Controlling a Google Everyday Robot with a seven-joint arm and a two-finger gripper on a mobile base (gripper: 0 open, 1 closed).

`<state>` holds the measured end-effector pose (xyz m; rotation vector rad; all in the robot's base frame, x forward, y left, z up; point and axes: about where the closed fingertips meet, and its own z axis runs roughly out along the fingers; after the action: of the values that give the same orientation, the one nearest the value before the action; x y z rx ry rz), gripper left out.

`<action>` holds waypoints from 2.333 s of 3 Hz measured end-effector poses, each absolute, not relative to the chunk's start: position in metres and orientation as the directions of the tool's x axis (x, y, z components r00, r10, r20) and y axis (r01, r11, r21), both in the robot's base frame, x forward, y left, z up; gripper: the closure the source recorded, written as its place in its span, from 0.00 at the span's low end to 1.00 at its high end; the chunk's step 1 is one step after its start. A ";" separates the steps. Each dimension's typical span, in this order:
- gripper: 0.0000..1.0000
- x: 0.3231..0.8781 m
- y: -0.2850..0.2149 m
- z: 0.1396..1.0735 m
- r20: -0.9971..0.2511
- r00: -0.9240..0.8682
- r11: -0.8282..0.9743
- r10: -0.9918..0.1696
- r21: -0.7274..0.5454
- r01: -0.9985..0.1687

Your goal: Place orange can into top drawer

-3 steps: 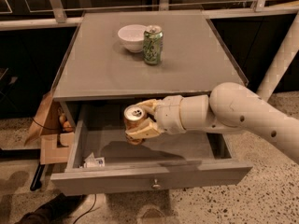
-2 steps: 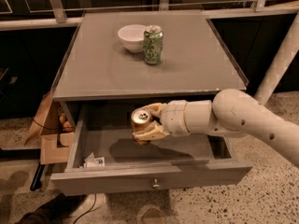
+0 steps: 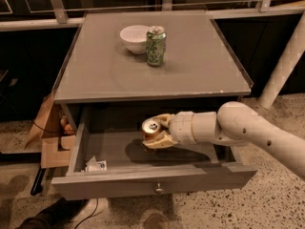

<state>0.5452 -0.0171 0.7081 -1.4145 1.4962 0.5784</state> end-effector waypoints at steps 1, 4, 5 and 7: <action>1.00 0.548 -0.020 0.684 -0.871 0.129 0.200 -0.473 -0.249 -0.948; 0.81 0.547 -0.021 0.648 -0.880 0.117 0.181 -0.460 -0.222 -0.958; 0.58 0.547 -0.021 0.648 -0.880 0.117 0.181 -0.460 -0.221 -0.958; 0.11 0.547 -0.021 0.648 -0.880 0.117 0.181 -0.460 -0.221 -0.958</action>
Offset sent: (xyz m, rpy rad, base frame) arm 0.0043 -0.0116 -0.0664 0.0203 0.0529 0.0316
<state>0.5473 -0.0207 0.6484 -1.4277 1.4937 0.6521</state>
